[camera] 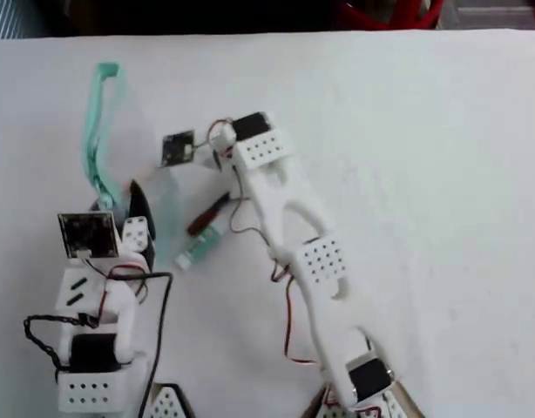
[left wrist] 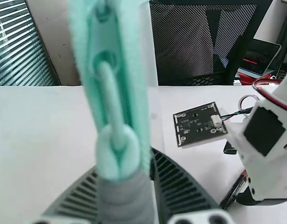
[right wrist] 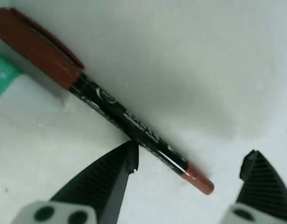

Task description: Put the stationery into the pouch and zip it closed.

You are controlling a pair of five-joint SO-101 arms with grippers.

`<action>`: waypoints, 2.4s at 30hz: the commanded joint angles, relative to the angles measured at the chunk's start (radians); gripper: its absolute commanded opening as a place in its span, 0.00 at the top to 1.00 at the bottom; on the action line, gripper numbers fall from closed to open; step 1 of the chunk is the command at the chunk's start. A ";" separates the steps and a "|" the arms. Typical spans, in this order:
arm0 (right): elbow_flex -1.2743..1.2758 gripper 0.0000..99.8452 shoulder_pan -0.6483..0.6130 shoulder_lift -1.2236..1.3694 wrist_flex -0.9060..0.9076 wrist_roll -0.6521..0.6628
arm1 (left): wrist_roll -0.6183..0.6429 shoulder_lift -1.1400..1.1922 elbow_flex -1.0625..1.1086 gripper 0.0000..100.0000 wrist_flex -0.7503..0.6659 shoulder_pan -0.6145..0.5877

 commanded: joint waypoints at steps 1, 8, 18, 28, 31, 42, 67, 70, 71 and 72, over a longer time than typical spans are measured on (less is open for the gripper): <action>-0.008 0.68 -0.030 -0.018 0.018 0.012 | 0.008 0.008 -0.006 0.97 -0.018 -0.025; -0.005 0.83 -0.044 -0.016 0.131 0.120 | 0.008 0.008 -0.006 0.97 -0.017 -0.025; -0.015 0.98 -0.022 0.056 0.130 0.132 | 0.008 0.008 -0.006 0.97 -0.018 -0.025; -0.017 0.98 0.064 -0.094 0.136 0.008 | 0.008 0.008 -0.006 0.97 -0.015 -0.005; -0.002 0.98 0.099 -0.229 0.139 -0.038 | 0.008 0.008 -0.005 0.97 -0.017 -0.005; 0.450 0.98 0.286 -0.928 0.137 -0.069 | 0.008 0.008 -0.005 0.97 -0.012 0.012; 1.240 0.98 -0.122 -1.779 -1.066 -1.030 | -0.137 0.007 -0.034 0.97 0.094 0.283; 1.240 0.98 -0.182 -1.685 -1.135 -1.030 | -0.137 0.007 -0.034 0.97 0.094 0.278; 1.240 0.98 -0.182 -1.644 -1.145 -1.030 | -0.135 0.007 -0.034 0.97 0.094 0.268; 1.238 0.98 -0.179 -1.609 -1.152 -1.031 | -0.135 0.007 -0.034 0.97 0.091 0.255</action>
